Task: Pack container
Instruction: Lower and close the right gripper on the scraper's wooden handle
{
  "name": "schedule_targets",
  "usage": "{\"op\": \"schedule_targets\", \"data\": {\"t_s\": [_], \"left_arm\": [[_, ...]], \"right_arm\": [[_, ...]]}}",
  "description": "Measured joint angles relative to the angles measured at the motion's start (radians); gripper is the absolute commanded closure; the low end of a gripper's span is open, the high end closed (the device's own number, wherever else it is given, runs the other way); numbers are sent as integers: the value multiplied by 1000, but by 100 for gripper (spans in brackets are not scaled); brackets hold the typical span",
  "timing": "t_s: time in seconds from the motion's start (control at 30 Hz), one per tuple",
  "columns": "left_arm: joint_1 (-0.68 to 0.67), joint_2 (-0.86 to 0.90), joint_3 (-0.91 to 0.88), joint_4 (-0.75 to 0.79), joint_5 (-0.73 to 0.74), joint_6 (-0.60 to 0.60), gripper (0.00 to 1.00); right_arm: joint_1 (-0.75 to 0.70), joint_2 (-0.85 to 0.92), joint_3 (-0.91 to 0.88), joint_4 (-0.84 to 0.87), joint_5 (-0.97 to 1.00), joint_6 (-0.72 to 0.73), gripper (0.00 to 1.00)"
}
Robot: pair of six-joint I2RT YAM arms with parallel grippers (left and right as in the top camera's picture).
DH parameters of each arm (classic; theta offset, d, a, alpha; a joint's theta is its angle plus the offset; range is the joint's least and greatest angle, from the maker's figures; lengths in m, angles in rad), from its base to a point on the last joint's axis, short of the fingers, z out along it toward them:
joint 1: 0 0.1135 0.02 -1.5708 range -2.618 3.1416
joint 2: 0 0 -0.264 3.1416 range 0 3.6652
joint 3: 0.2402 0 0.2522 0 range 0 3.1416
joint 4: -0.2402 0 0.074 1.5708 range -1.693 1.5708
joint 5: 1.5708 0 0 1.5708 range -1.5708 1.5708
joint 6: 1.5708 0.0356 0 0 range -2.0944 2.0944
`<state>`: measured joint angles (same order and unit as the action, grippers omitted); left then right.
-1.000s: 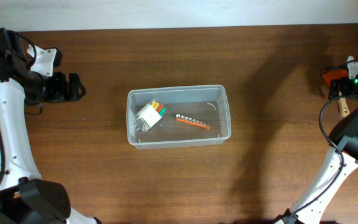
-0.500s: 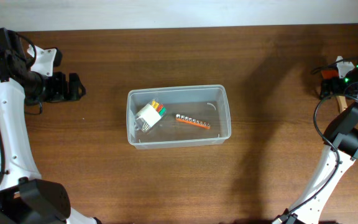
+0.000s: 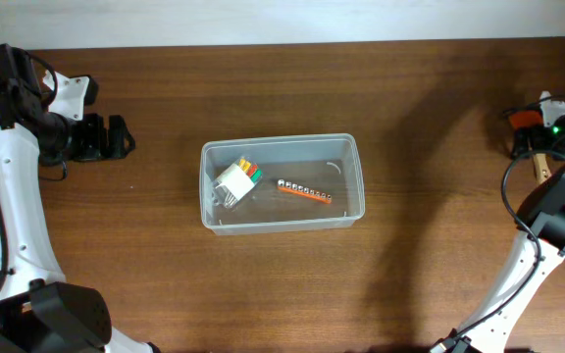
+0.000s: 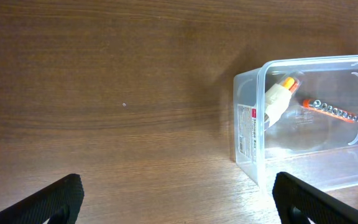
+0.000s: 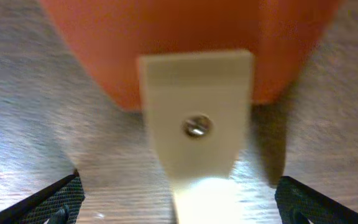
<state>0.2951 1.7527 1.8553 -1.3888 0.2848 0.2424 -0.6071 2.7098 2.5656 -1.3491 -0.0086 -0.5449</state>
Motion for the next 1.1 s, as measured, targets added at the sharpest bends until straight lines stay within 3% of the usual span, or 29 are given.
{"op": "schedule_targets", "data": {"t_s": [0.43, 0.57, 0.7, 0.8, 1.0, 1.1], "left_arm": [[0, 0, 0, 0, 0, 0, 1], [0, 0, 0, 0, 0, 0, 1], [0, 0, 0, 0, 0, 0, 1], [0, 0, 0, 0, 0, 0, 1], [0, 0, 0, 0, 0, 0, 1], [0, 0, 0, 0, 0, 0, 1]], "right_arm": [[-11, 1, 0, 5, -22, -2, 0], [-11, 1, 0, 11, -24, -2, 4], [-11, 2, 0, 24, -28, -4, 14], [-11, 2, 0, 29, -31, -9, 35], [-11, 2, 0, 30, -34, -3, 37], [-11, 2, 0, 30, -35, -6, 48]]}}
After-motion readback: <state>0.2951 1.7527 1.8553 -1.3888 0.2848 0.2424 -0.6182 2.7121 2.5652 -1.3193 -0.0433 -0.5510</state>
